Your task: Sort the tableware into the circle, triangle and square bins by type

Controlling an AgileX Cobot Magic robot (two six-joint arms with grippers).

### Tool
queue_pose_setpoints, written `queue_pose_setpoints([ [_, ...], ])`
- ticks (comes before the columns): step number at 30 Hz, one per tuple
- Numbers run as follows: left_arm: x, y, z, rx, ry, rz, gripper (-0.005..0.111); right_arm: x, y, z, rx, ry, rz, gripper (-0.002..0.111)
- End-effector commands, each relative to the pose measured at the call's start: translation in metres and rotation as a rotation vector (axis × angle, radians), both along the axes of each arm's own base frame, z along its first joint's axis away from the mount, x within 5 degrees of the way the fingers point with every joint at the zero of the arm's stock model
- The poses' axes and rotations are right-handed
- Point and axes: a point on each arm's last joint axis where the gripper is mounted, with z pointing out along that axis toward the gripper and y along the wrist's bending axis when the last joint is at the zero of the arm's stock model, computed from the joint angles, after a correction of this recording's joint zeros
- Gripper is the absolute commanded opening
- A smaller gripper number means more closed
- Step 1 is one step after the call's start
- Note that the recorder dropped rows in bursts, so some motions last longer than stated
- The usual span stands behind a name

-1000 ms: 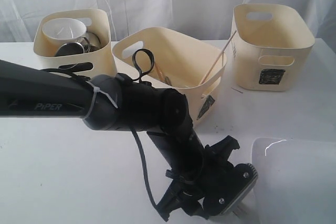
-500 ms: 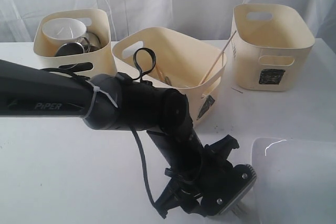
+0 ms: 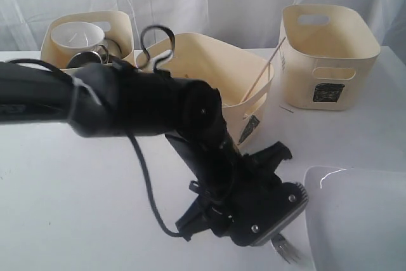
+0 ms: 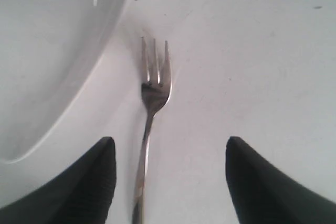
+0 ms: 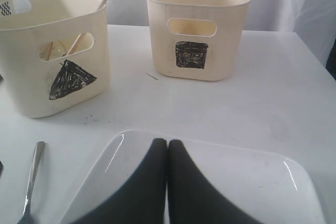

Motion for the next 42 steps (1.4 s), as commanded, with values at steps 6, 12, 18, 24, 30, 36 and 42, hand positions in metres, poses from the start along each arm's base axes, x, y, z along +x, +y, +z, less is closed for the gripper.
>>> queue_pose_setpoints([
  [6, -0.041, 0.052, 0.077, 0.150, 0.033, -0.186, 0.064, 0.000, 0.000, 0.000, -0.003, -0.015, 0.009, 0.000],
  [12, -0.064, 0.078, 0.102, 0.192, -0.019, -0.252, 0.064, 0.000, 0.000, 0.000, -0.003, -0.015, 0.009, 0.000],
  [18, -0.084, 0.105, 0.117, 0.218, -0.004, -0.290, 0.064, 0.000, 0.000, 0.000, -0.003, -0.015, 0.009, 0.000],
  [24, -0.108, 0.131, 0.128, 0.260, 0.037, -0.347, 0.064, 0.000, 0.000, 0.000, -0.003, -0.015, 0.009, 0.000],
  [30, -0.126, 0.163, 0.148, 0.176, -0.028, -0.341, 0.064, 0.000, 0.000, 0.000, -0.003, -0.015, 0.009, 0.000],
  [36, -0.145, 0.195, 0.167, 0.071, -0.094, -0.336, 0.064, 0.000, 0.000, 0.000, -0.003, -0.015, 0.009, 0.000],
  [42, -0.156, 0.213, 0.179, 0.004, -0.144, -0.332, 0.064, 0.000, 0.000, 0.000, -0.003, -0.015, 0.009, 0.000],
])
